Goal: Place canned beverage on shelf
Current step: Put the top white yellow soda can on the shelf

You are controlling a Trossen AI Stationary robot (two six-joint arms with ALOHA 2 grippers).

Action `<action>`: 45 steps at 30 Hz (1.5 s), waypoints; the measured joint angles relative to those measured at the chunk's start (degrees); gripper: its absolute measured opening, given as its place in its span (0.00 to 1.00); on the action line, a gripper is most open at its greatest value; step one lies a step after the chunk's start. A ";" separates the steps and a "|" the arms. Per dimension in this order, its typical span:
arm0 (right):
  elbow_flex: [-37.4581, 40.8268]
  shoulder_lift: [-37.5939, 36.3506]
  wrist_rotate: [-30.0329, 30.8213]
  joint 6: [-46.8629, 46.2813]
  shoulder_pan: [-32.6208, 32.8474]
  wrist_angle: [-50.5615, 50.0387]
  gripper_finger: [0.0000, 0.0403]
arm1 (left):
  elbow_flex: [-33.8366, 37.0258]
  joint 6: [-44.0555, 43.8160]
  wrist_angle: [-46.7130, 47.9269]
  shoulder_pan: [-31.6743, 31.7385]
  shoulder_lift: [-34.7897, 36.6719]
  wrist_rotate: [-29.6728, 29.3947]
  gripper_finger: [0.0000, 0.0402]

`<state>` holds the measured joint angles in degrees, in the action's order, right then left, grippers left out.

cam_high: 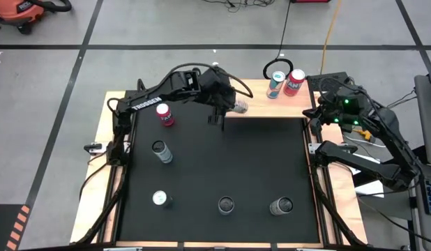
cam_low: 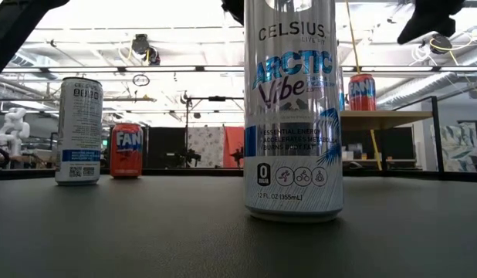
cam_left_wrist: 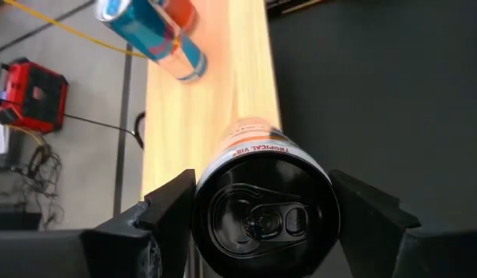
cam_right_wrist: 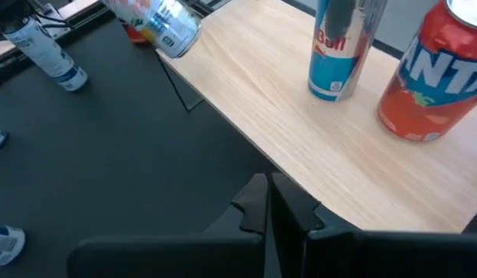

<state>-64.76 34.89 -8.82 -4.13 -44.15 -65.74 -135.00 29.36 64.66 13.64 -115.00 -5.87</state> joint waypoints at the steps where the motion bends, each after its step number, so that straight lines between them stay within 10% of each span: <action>1: 0.35 0.00 0.00 0.31 0.01 0.43 0.00 | 0.00 0.18 -0.06 0.30 0.00 0.00 0.62; 45: 0.80 2.13 -0.40 0.76 -0.01 12.46 0.03 | 0.00 -3.58 3.20 5.48 -0.46 6.10 0.62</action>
<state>-63.96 37.03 -9.21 -3.37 -44.16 -53.28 -135.00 25.78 67.86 19.11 -115.46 0.23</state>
